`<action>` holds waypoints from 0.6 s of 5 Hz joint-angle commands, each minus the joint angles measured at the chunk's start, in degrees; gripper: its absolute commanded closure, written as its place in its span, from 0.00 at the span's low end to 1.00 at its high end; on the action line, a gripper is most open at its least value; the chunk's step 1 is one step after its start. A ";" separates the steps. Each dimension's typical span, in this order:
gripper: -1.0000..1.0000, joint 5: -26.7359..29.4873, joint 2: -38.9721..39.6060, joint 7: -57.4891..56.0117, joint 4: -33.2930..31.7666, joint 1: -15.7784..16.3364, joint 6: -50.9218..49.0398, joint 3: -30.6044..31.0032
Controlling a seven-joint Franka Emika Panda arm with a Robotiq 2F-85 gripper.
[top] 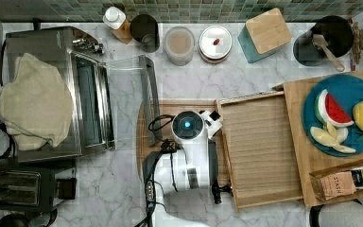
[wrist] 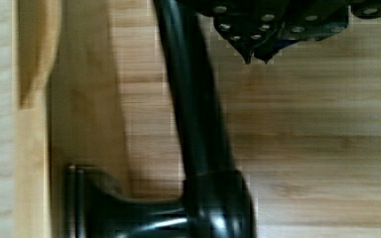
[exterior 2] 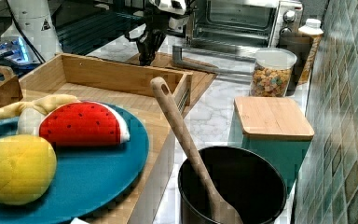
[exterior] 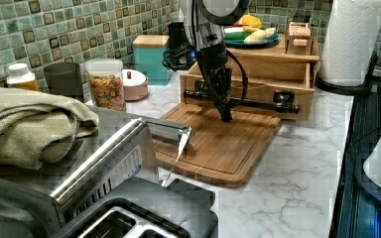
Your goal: Close the drawer.
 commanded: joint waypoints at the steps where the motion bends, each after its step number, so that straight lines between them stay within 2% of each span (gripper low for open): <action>1: 1.00 -3.32 -3.98 -14.80 1.99 -6.67 2.10 -6.36; 3: 1.00 -5.77 -3.14 -21.07 6.17 -10.28 3.14 -13.90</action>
